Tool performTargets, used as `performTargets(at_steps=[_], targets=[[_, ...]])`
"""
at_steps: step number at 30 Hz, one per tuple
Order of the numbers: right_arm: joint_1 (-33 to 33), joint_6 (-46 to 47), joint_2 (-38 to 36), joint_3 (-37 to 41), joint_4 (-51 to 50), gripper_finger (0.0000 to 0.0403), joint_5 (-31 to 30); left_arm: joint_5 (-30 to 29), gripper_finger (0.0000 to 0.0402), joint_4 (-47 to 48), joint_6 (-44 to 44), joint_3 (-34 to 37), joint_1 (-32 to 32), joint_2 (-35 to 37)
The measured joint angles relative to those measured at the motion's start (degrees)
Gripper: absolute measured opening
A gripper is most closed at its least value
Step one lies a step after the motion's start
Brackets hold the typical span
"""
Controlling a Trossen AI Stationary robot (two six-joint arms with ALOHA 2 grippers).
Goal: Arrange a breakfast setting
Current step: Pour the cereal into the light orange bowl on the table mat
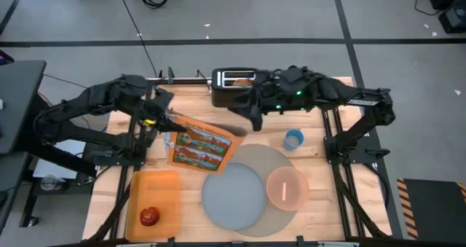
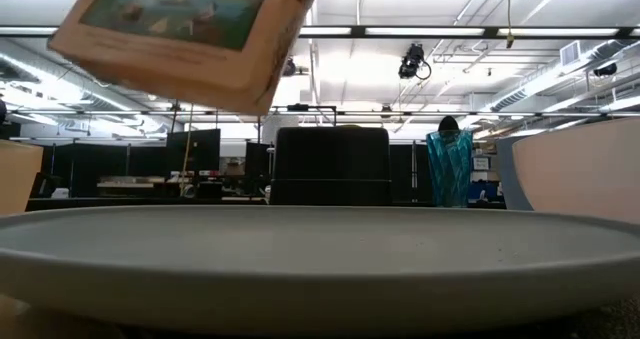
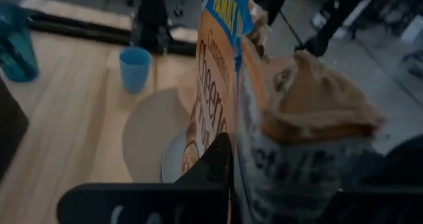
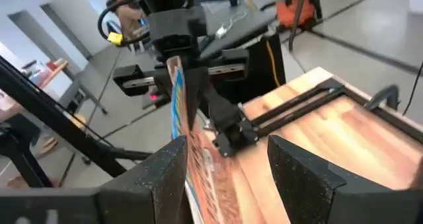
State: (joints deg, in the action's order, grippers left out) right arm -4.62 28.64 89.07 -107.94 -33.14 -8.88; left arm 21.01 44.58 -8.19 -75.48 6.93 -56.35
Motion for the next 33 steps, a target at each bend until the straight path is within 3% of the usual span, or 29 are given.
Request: performTargets(at_steps=[7,12,16,24,33], targets=[[-0.28,0.98,5.58,-6.85,-6.1,0.0217,4.15,0.36,0.0009,0.63,-0.25,0.02,-3.82,-5.28],[-0.21,-3.35,5.02,-7.17,-11.64,0.0216,5.75,-0.39,0.0009,-0.91,-3.24,-1.44,-5.01,-10.04],[0.79,-5.83,1.48,-7.15,-18.23,0.0216,5.76,-3.33,0.0009,-0.49,-2.7,-7.23,-4.79,-15.75],[2.4,-8.75,-6.91,-7.19,-34.43,0.0214,8.95,-6.12,0.0009,3.1,-1.68,-25.44,-2.64,-30.31],[3.06,-17.34,-11.16,-7.17,-39.04,0.0204,9.37,-7.51,0.0009,7.44,-3.79,-38.88,-2.3,-42.74]])
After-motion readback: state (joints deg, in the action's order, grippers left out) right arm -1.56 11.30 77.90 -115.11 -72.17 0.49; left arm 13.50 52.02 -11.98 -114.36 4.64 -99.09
